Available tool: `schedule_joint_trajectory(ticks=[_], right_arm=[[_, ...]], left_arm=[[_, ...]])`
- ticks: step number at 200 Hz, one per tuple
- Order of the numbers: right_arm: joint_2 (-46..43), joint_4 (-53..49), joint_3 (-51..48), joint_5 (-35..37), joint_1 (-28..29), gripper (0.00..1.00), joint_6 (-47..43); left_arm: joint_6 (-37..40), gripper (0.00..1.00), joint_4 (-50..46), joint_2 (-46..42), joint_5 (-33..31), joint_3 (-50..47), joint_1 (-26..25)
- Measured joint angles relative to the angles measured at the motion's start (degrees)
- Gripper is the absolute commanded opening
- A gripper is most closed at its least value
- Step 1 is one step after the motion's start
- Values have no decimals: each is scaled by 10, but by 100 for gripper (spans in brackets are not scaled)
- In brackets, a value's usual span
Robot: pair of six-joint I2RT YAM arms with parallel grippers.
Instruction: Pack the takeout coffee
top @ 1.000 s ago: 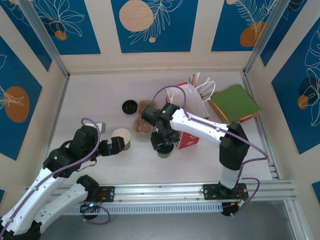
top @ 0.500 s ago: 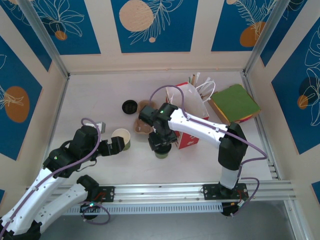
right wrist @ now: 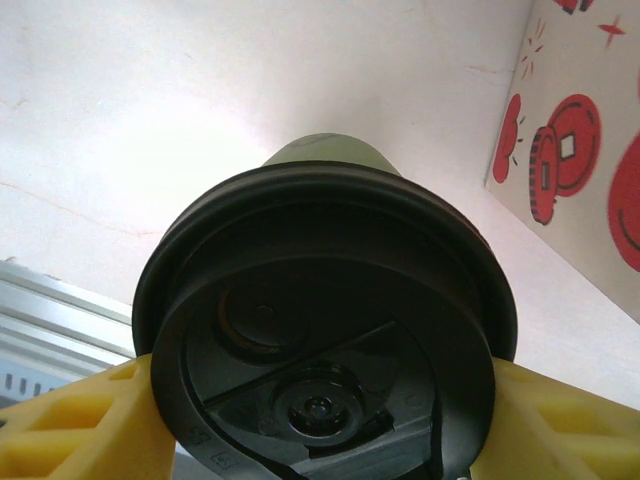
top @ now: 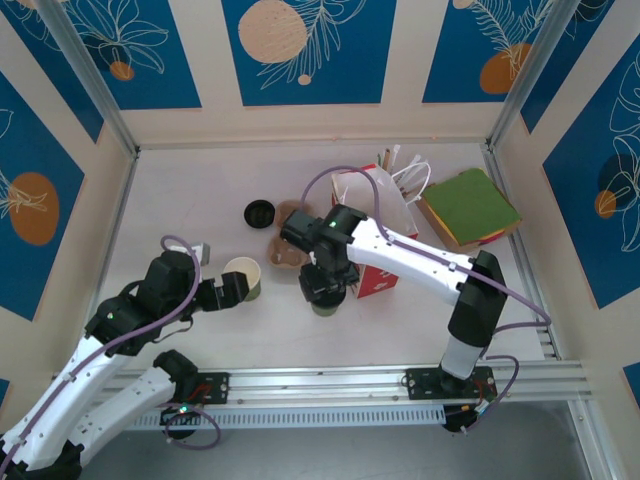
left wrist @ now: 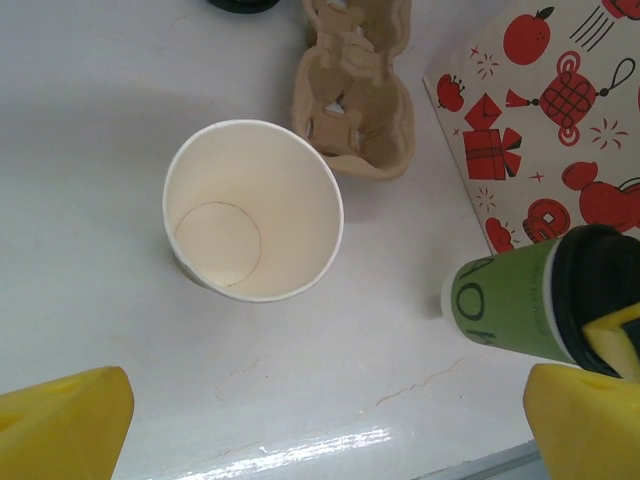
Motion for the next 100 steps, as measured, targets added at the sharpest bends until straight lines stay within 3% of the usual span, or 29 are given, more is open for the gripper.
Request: schedule_joint_trajectory(ticks=[100], right_arm=[[-107, -38, 7, 9, 12, 65, 19]], left_arm=[[0, 100, 40, 54, -10, 26, 0]])
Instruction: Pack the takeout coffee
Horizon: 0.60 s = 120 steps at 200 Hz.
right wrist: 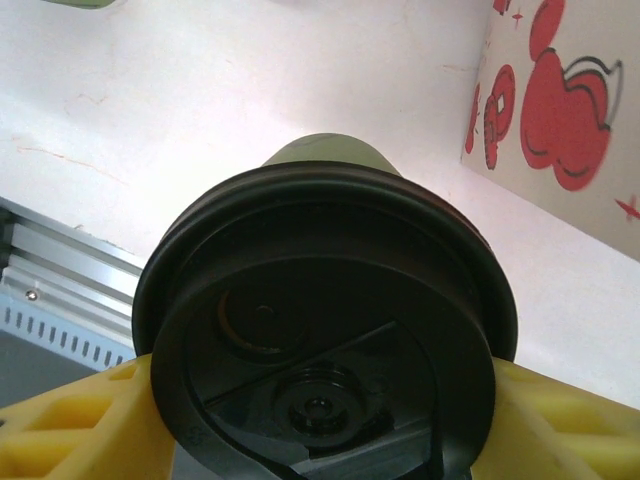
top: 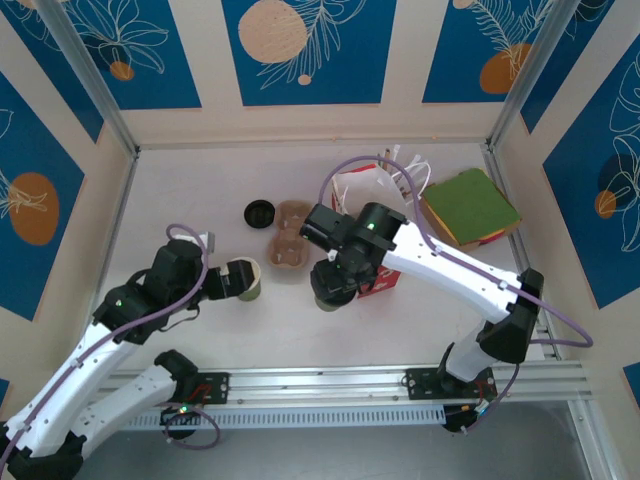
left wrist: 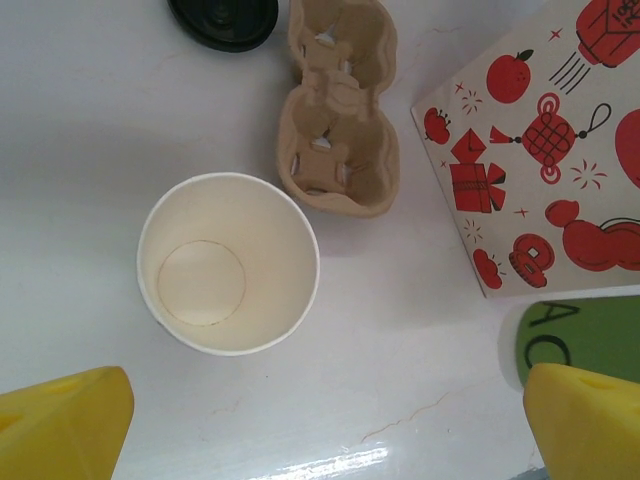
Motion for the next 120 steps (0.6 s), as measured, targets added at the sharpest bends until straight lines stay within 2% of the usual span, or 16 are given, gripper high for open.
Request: schedule_joint_trajectory(ticks=[120], right_arm=[[-90, -62, 66, 10, -3, 65, -9]], left_arm=[[-3, 100, 26, 34, 0, 30, 0]])
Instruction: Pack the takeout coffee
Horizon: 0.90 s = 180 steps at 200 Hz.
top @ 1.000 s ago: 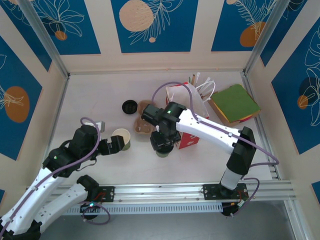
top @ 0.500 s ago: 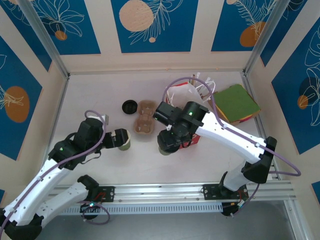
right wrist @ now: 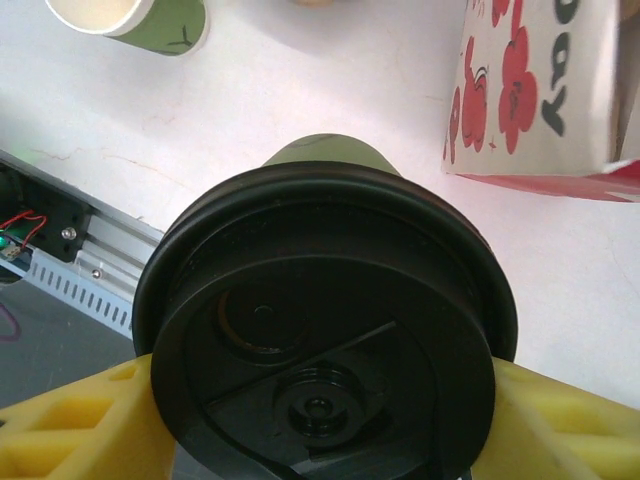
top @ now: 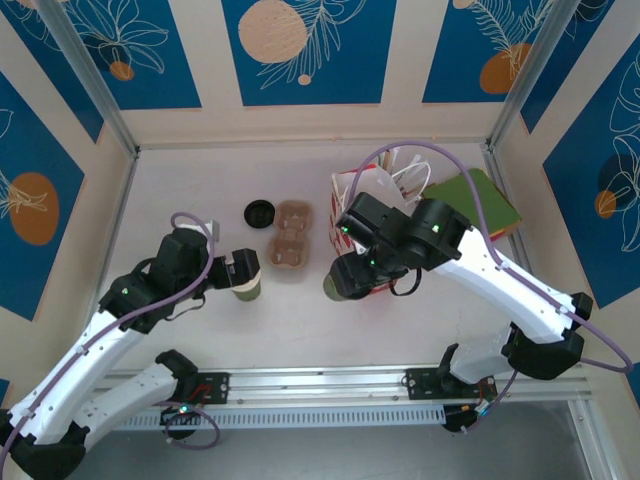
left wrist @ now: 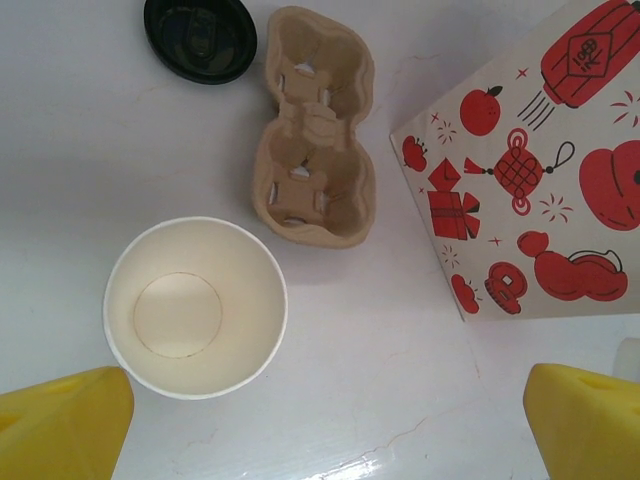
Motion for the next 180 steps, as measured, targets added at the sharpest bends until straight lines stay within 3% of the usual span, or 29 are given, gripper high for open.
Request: schedule_joint_trajectory(ticks=[108, 180], right_arm=[[-26, -61, 114, 0, -47, 65, -36], [-57, -77, 189, 10, -90, 65, -47]], left_arm=[[-4, 100, 2, 24, -10, 26, 0], [-3, 100, 37, 85, -8, 57, -10]])
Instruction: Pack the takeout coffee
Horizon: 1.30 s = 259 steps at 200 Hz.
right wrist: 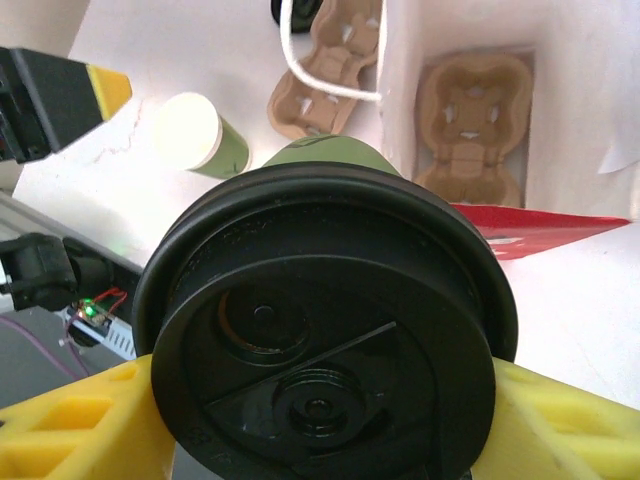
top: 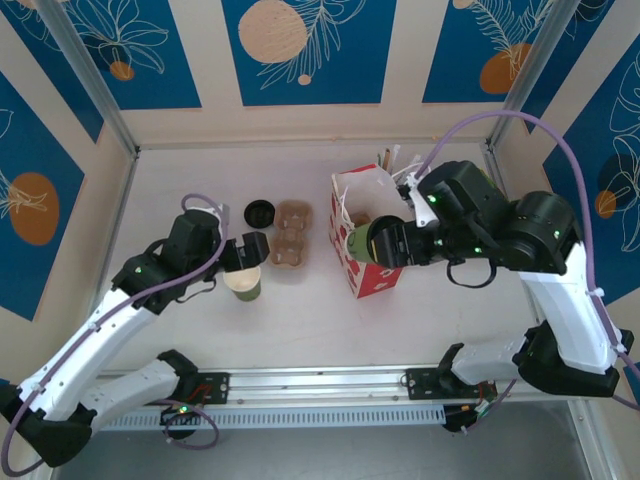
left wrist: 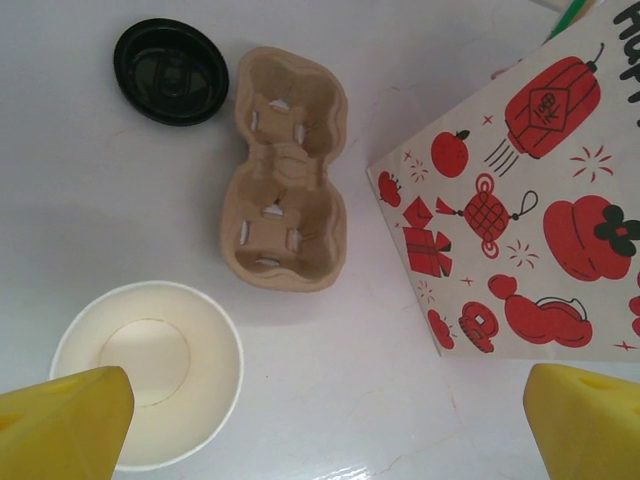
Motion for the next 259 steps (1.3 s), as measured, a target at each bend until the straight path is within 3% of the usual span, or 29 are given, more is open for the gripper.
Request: schedule_joint_trajectory(ticks=[100, 259], right_arm=[[-11, 0, 7, 4, -75, 65, -30], [110, 0, 7, 17, -151, 65, -55]], left_arm=[[1, 100, 42, 69, 2, 22, -57], [79, 100, 43, 87, 21, 45, -62]])
